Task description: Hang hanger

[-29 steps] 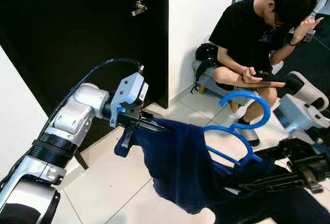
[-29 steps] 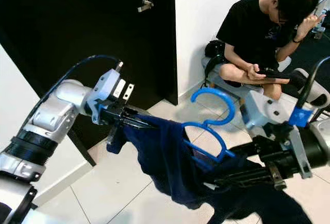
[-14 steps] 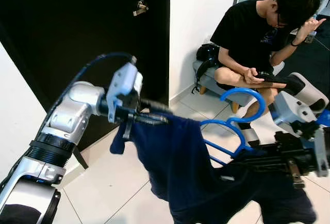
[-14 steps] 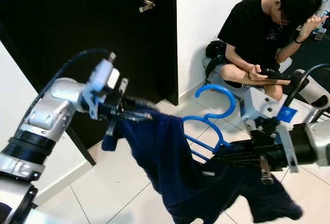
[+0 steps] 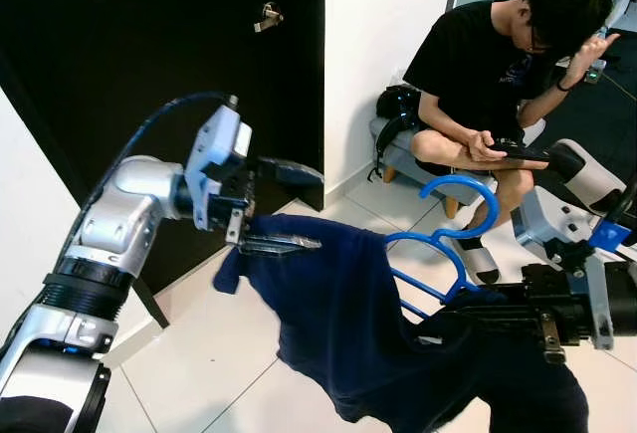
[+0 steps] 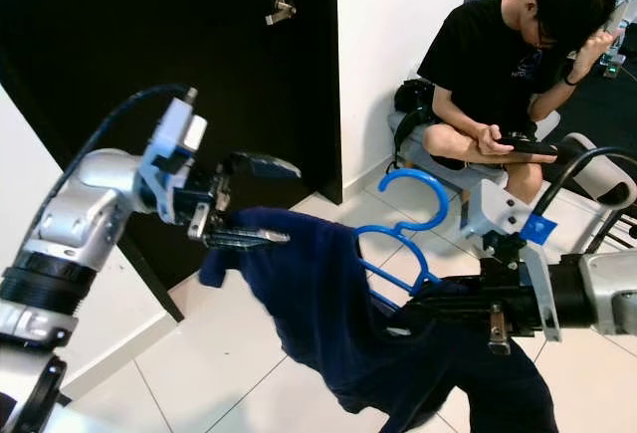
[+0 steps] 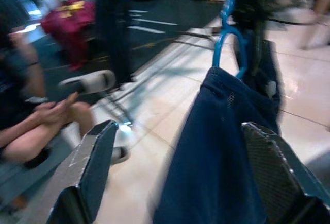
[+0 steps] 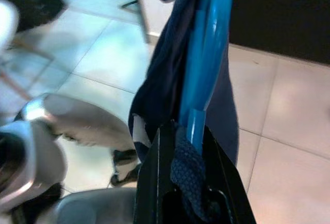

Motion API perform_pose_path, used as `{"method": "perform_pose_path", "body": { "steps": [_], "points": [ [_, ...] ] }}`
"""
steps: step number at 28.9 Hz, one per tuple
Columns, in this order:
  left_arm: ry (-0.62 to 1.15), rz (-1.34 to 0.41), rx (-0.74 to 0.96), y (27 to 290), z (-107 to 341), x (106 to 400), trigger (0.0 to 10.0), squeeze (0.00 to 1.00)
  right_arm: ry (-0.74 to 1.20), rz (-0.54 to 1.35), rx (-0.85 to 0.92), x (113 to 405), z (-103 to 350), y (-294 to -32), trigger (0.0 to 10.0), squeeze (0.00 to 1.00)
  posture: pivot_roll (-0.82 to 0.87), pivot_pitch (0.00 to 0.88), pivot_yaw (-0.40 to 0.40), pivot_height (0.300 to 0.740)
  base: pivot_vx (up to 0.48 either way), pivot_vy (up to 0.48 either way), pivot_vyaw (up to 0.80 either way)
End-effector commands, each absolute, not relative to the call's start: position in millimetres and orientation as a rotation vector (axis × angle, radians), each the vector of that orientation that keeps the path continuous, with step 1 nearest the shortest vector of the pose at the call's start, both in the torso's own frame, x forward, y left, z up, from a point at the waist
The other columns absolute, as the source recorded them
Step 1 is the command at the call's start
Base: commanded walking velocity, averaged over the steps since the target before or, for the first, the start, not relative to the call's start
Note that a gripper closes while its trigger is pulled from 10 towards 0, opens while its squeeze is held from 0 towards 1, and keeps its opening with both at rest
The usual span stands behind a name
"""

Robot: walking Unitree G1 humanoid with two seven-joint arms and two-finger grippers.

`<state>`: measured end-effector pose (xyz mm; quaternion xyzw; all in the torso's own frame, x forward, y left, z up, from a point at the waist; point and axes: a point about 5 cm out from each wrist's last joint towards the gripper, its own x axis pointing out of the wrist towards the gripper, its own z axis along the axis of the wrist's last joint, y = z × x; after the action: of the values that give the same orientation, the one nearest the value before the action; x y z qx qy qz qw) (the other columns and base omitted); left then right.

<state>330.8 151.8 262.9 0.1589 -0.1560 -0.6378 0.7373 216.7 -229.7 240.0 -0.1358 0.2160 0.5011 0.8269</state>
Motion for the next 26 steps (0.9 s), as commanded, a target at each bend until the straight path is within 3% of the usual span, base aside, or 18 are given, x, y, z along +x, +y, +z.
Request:
{"method": "perform_pose_path", "body": {
  "steps": [1,2,3,4,5,6,8,10,11,12,17,26],
  "points": [
    [-0.328,-1.255,0.333,174,263,340,10.0,1.00,0.470,0.933,-0.261,223,231,-240,0.0,0.00,-0.12,0.003,0.016,0.740,0.000,0.000,0.00],
    [-0.322,-1.014,0.205,200,250,350,10.0,1.00,0.497,0.709,-0.175,230,206,-256,0.0,0.00,-0.12,0.000,0.018,0.740,0.000,0.000,0.00],
    [-0.322,-1.014,0.205,200,250,350,10.0,1.00,0.497,0.709,-0.175,230,206,-256,0.0,0.00,-0.12,0.000,0.018,0.740,0.000,0.000,0.00],
    [-0.292,-0.833,0.105,219,233,353,10.0,1.00,0.527,0.532,-0.102,232,183,-268,0.0,0.00,-0.12,0.000,0.017,0.740,0.000,0.000,0.00],
    [-0.292,-0.833,0.105,219,233,353,10.0,1.00,0.527,0.532,-0.102,232,183,-268,0.0,0.00,-0.12,0.000,0.017,0.740,0.000,0.000,0.00],
    [-0.235,-0.646,-0.024,230,197,348,10.0,1.00,0.530,0.333,-0.036,230,159,-279,0.0,0.00,-0.12,0.000,0.010,0.740,0.000,0.000,0.00],
    [-0.235,-0.646,-0.024,230,197,348,10.0,1.00,0.530,0.333,-0.036,230,159,-279,0.0,0.00,-0.12,0.000,0.010,0.740,0.000,0.000,0.00],
    [-0.060,-0.413,-0.207,230,127,324,10.0,1.00,0.492,0.011,0.064,222,129,-296,0.0,0.00,-0.13,0.007,0.005,0.740,0.000,0.000,0.00],
    [-0.060,-0.413,-0.207,230,127,324,10.0,1.00,0.492,0.011,0.064,222,129,-296,0.0,0.00,-0.13,0.007,0.005,0.740,0.000,0.000,0.00],
    [0.011,-0.346,-0.256,224,102,311,10.0,0.00,0.474,-0.105,0.106,218,118,-302,0.0,0.00,-0.13,0.005,0.002,0.740,0.000,0.000,-0.80],
    [0.046,-0.318,-0.285,216,89,303,10.0,0.00,0.470,-0.185,0.115,215,110,-307,0.0,0.00,-0.12,0.000,-0.006,0.740,0.000,0.000,-0.80],
    [0.165,-0.338,-0.254,175,53,297,10.0,0.00,0.416,-0.430,0.129,218,94,-312,0.0,0.00,-0.13,0.000,-0.014,0.740,0.000,0.000,-0.80]
  ]
}}
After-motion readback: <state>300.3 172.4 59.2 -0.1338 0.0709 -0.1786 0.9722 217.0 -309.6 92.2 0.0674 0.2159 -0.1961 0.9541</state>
